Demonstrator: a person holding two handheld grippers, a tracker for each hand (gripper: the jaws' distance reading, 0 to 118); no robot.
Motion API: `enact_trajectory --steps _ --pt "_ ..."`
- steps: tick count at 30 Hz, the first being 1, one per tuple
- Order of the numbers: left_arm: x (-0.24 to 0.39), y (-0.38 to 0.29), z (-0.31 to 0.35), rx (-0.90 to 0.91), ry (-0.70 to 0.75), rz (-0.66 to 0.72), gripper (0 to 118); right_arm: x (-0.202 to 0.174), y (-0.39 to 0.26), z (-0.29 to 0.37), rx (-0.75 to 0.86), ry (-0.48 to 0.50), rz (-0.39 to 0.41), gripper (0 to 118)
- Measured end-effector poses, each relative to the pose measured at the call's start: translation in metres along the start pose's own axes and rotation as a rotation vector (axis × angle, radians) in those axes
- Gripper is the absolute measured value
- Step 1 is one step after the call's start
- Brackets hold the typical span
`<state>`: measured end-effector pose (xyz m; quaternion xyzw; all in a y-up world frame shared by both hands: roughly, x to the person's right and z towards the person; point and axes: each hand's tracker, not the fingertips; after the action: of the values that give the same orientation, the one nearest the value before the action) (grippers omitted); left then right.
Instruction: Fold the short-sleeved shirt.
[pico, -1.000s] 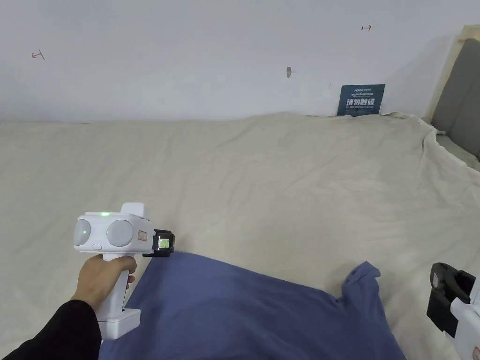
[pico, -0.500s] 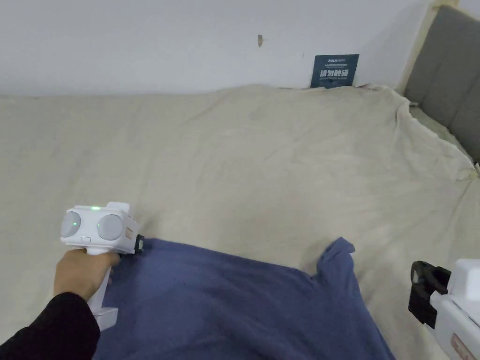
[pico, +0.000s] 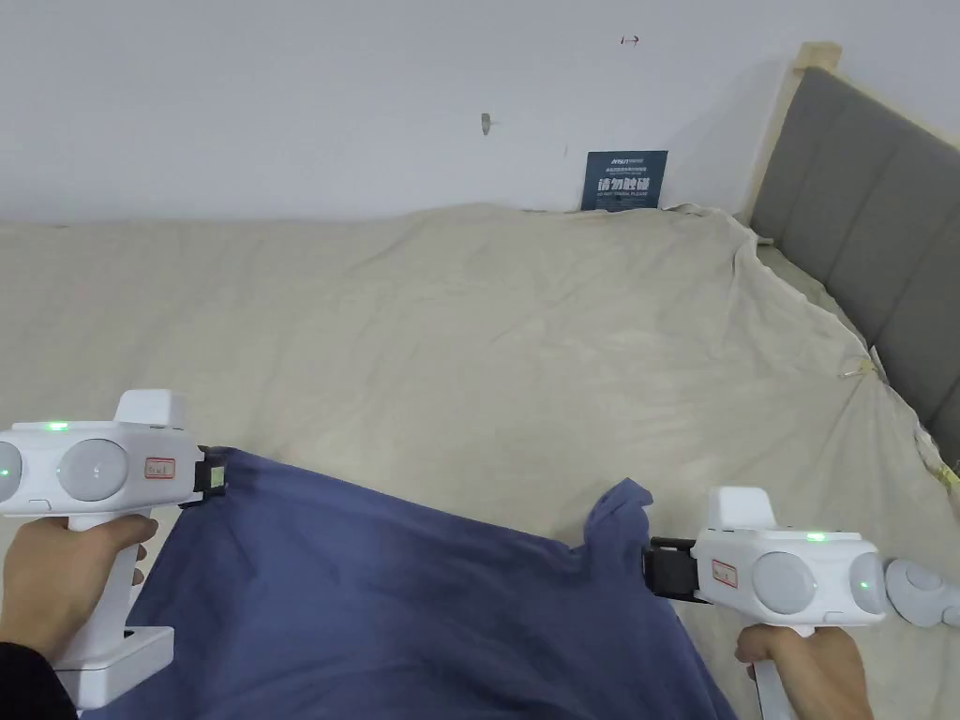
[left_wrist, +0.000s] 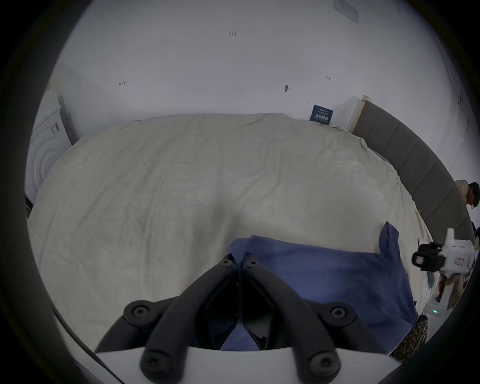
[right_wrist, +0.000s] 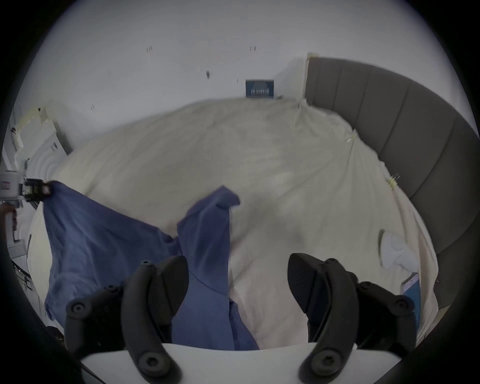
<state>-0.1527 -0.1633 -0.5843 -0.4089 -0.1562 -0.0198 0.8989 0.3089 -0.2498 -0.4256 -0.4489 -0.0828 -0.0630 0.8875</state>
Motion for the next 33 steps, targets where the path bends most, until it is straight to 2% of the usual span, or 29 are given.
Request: enact_trajectory --steps 3,5,6,7,10,15,19,27,33 --pt "-0.002 -0.002 0.001 0.0 0.0 0.004 0 -0.001 0.0 -0.038 -0.074 -0.004 0.012 82" --pt "-0.004 -0.003 -0.002 -0.003 0.002 0.011 0 -0.003 0.0 -0.053 -0.101 -0.01 0.009 73" --pt "-0.004 -0.004 -0.002 -0.006 0.004 0.014 0 -0.004 0.0 -0.056 -0.104 -0.002 0.005 64" --pt "-0.005 -0.006 -0.002 -0.008 0.003 0.017 0 -0.005 -0.002 -0.062 -0.107 0.013 0.004 47" --pt "-0.009 -0.009 -0.006 -0.015 0.005 0.022 0 -0.015 -0.004 -0.056 -0.092 0.066 0.007 7" --pt "-0.015 -0.017 0.003 -0.011 0.005 0.04 0 -0.035 -0.006 -0.017 -0.03 0.063 0.02 7" --pt "-0.021 -0.022 0.025 0.021 0.01 0.057 0 -0.031 0.004 0.022 0.067 0.097 0.05 7" --pt "-0.034 -0.017 0.114 0.179 -0.011 0.099 0 -0.026 0.043 0.134 0.308 0.165 0.117 7" --pt "-0.039 0.016 0.179 0.301 0.015 0.095 0 -0.04 0.087 0.205 0.491 0.197 0.147 7"
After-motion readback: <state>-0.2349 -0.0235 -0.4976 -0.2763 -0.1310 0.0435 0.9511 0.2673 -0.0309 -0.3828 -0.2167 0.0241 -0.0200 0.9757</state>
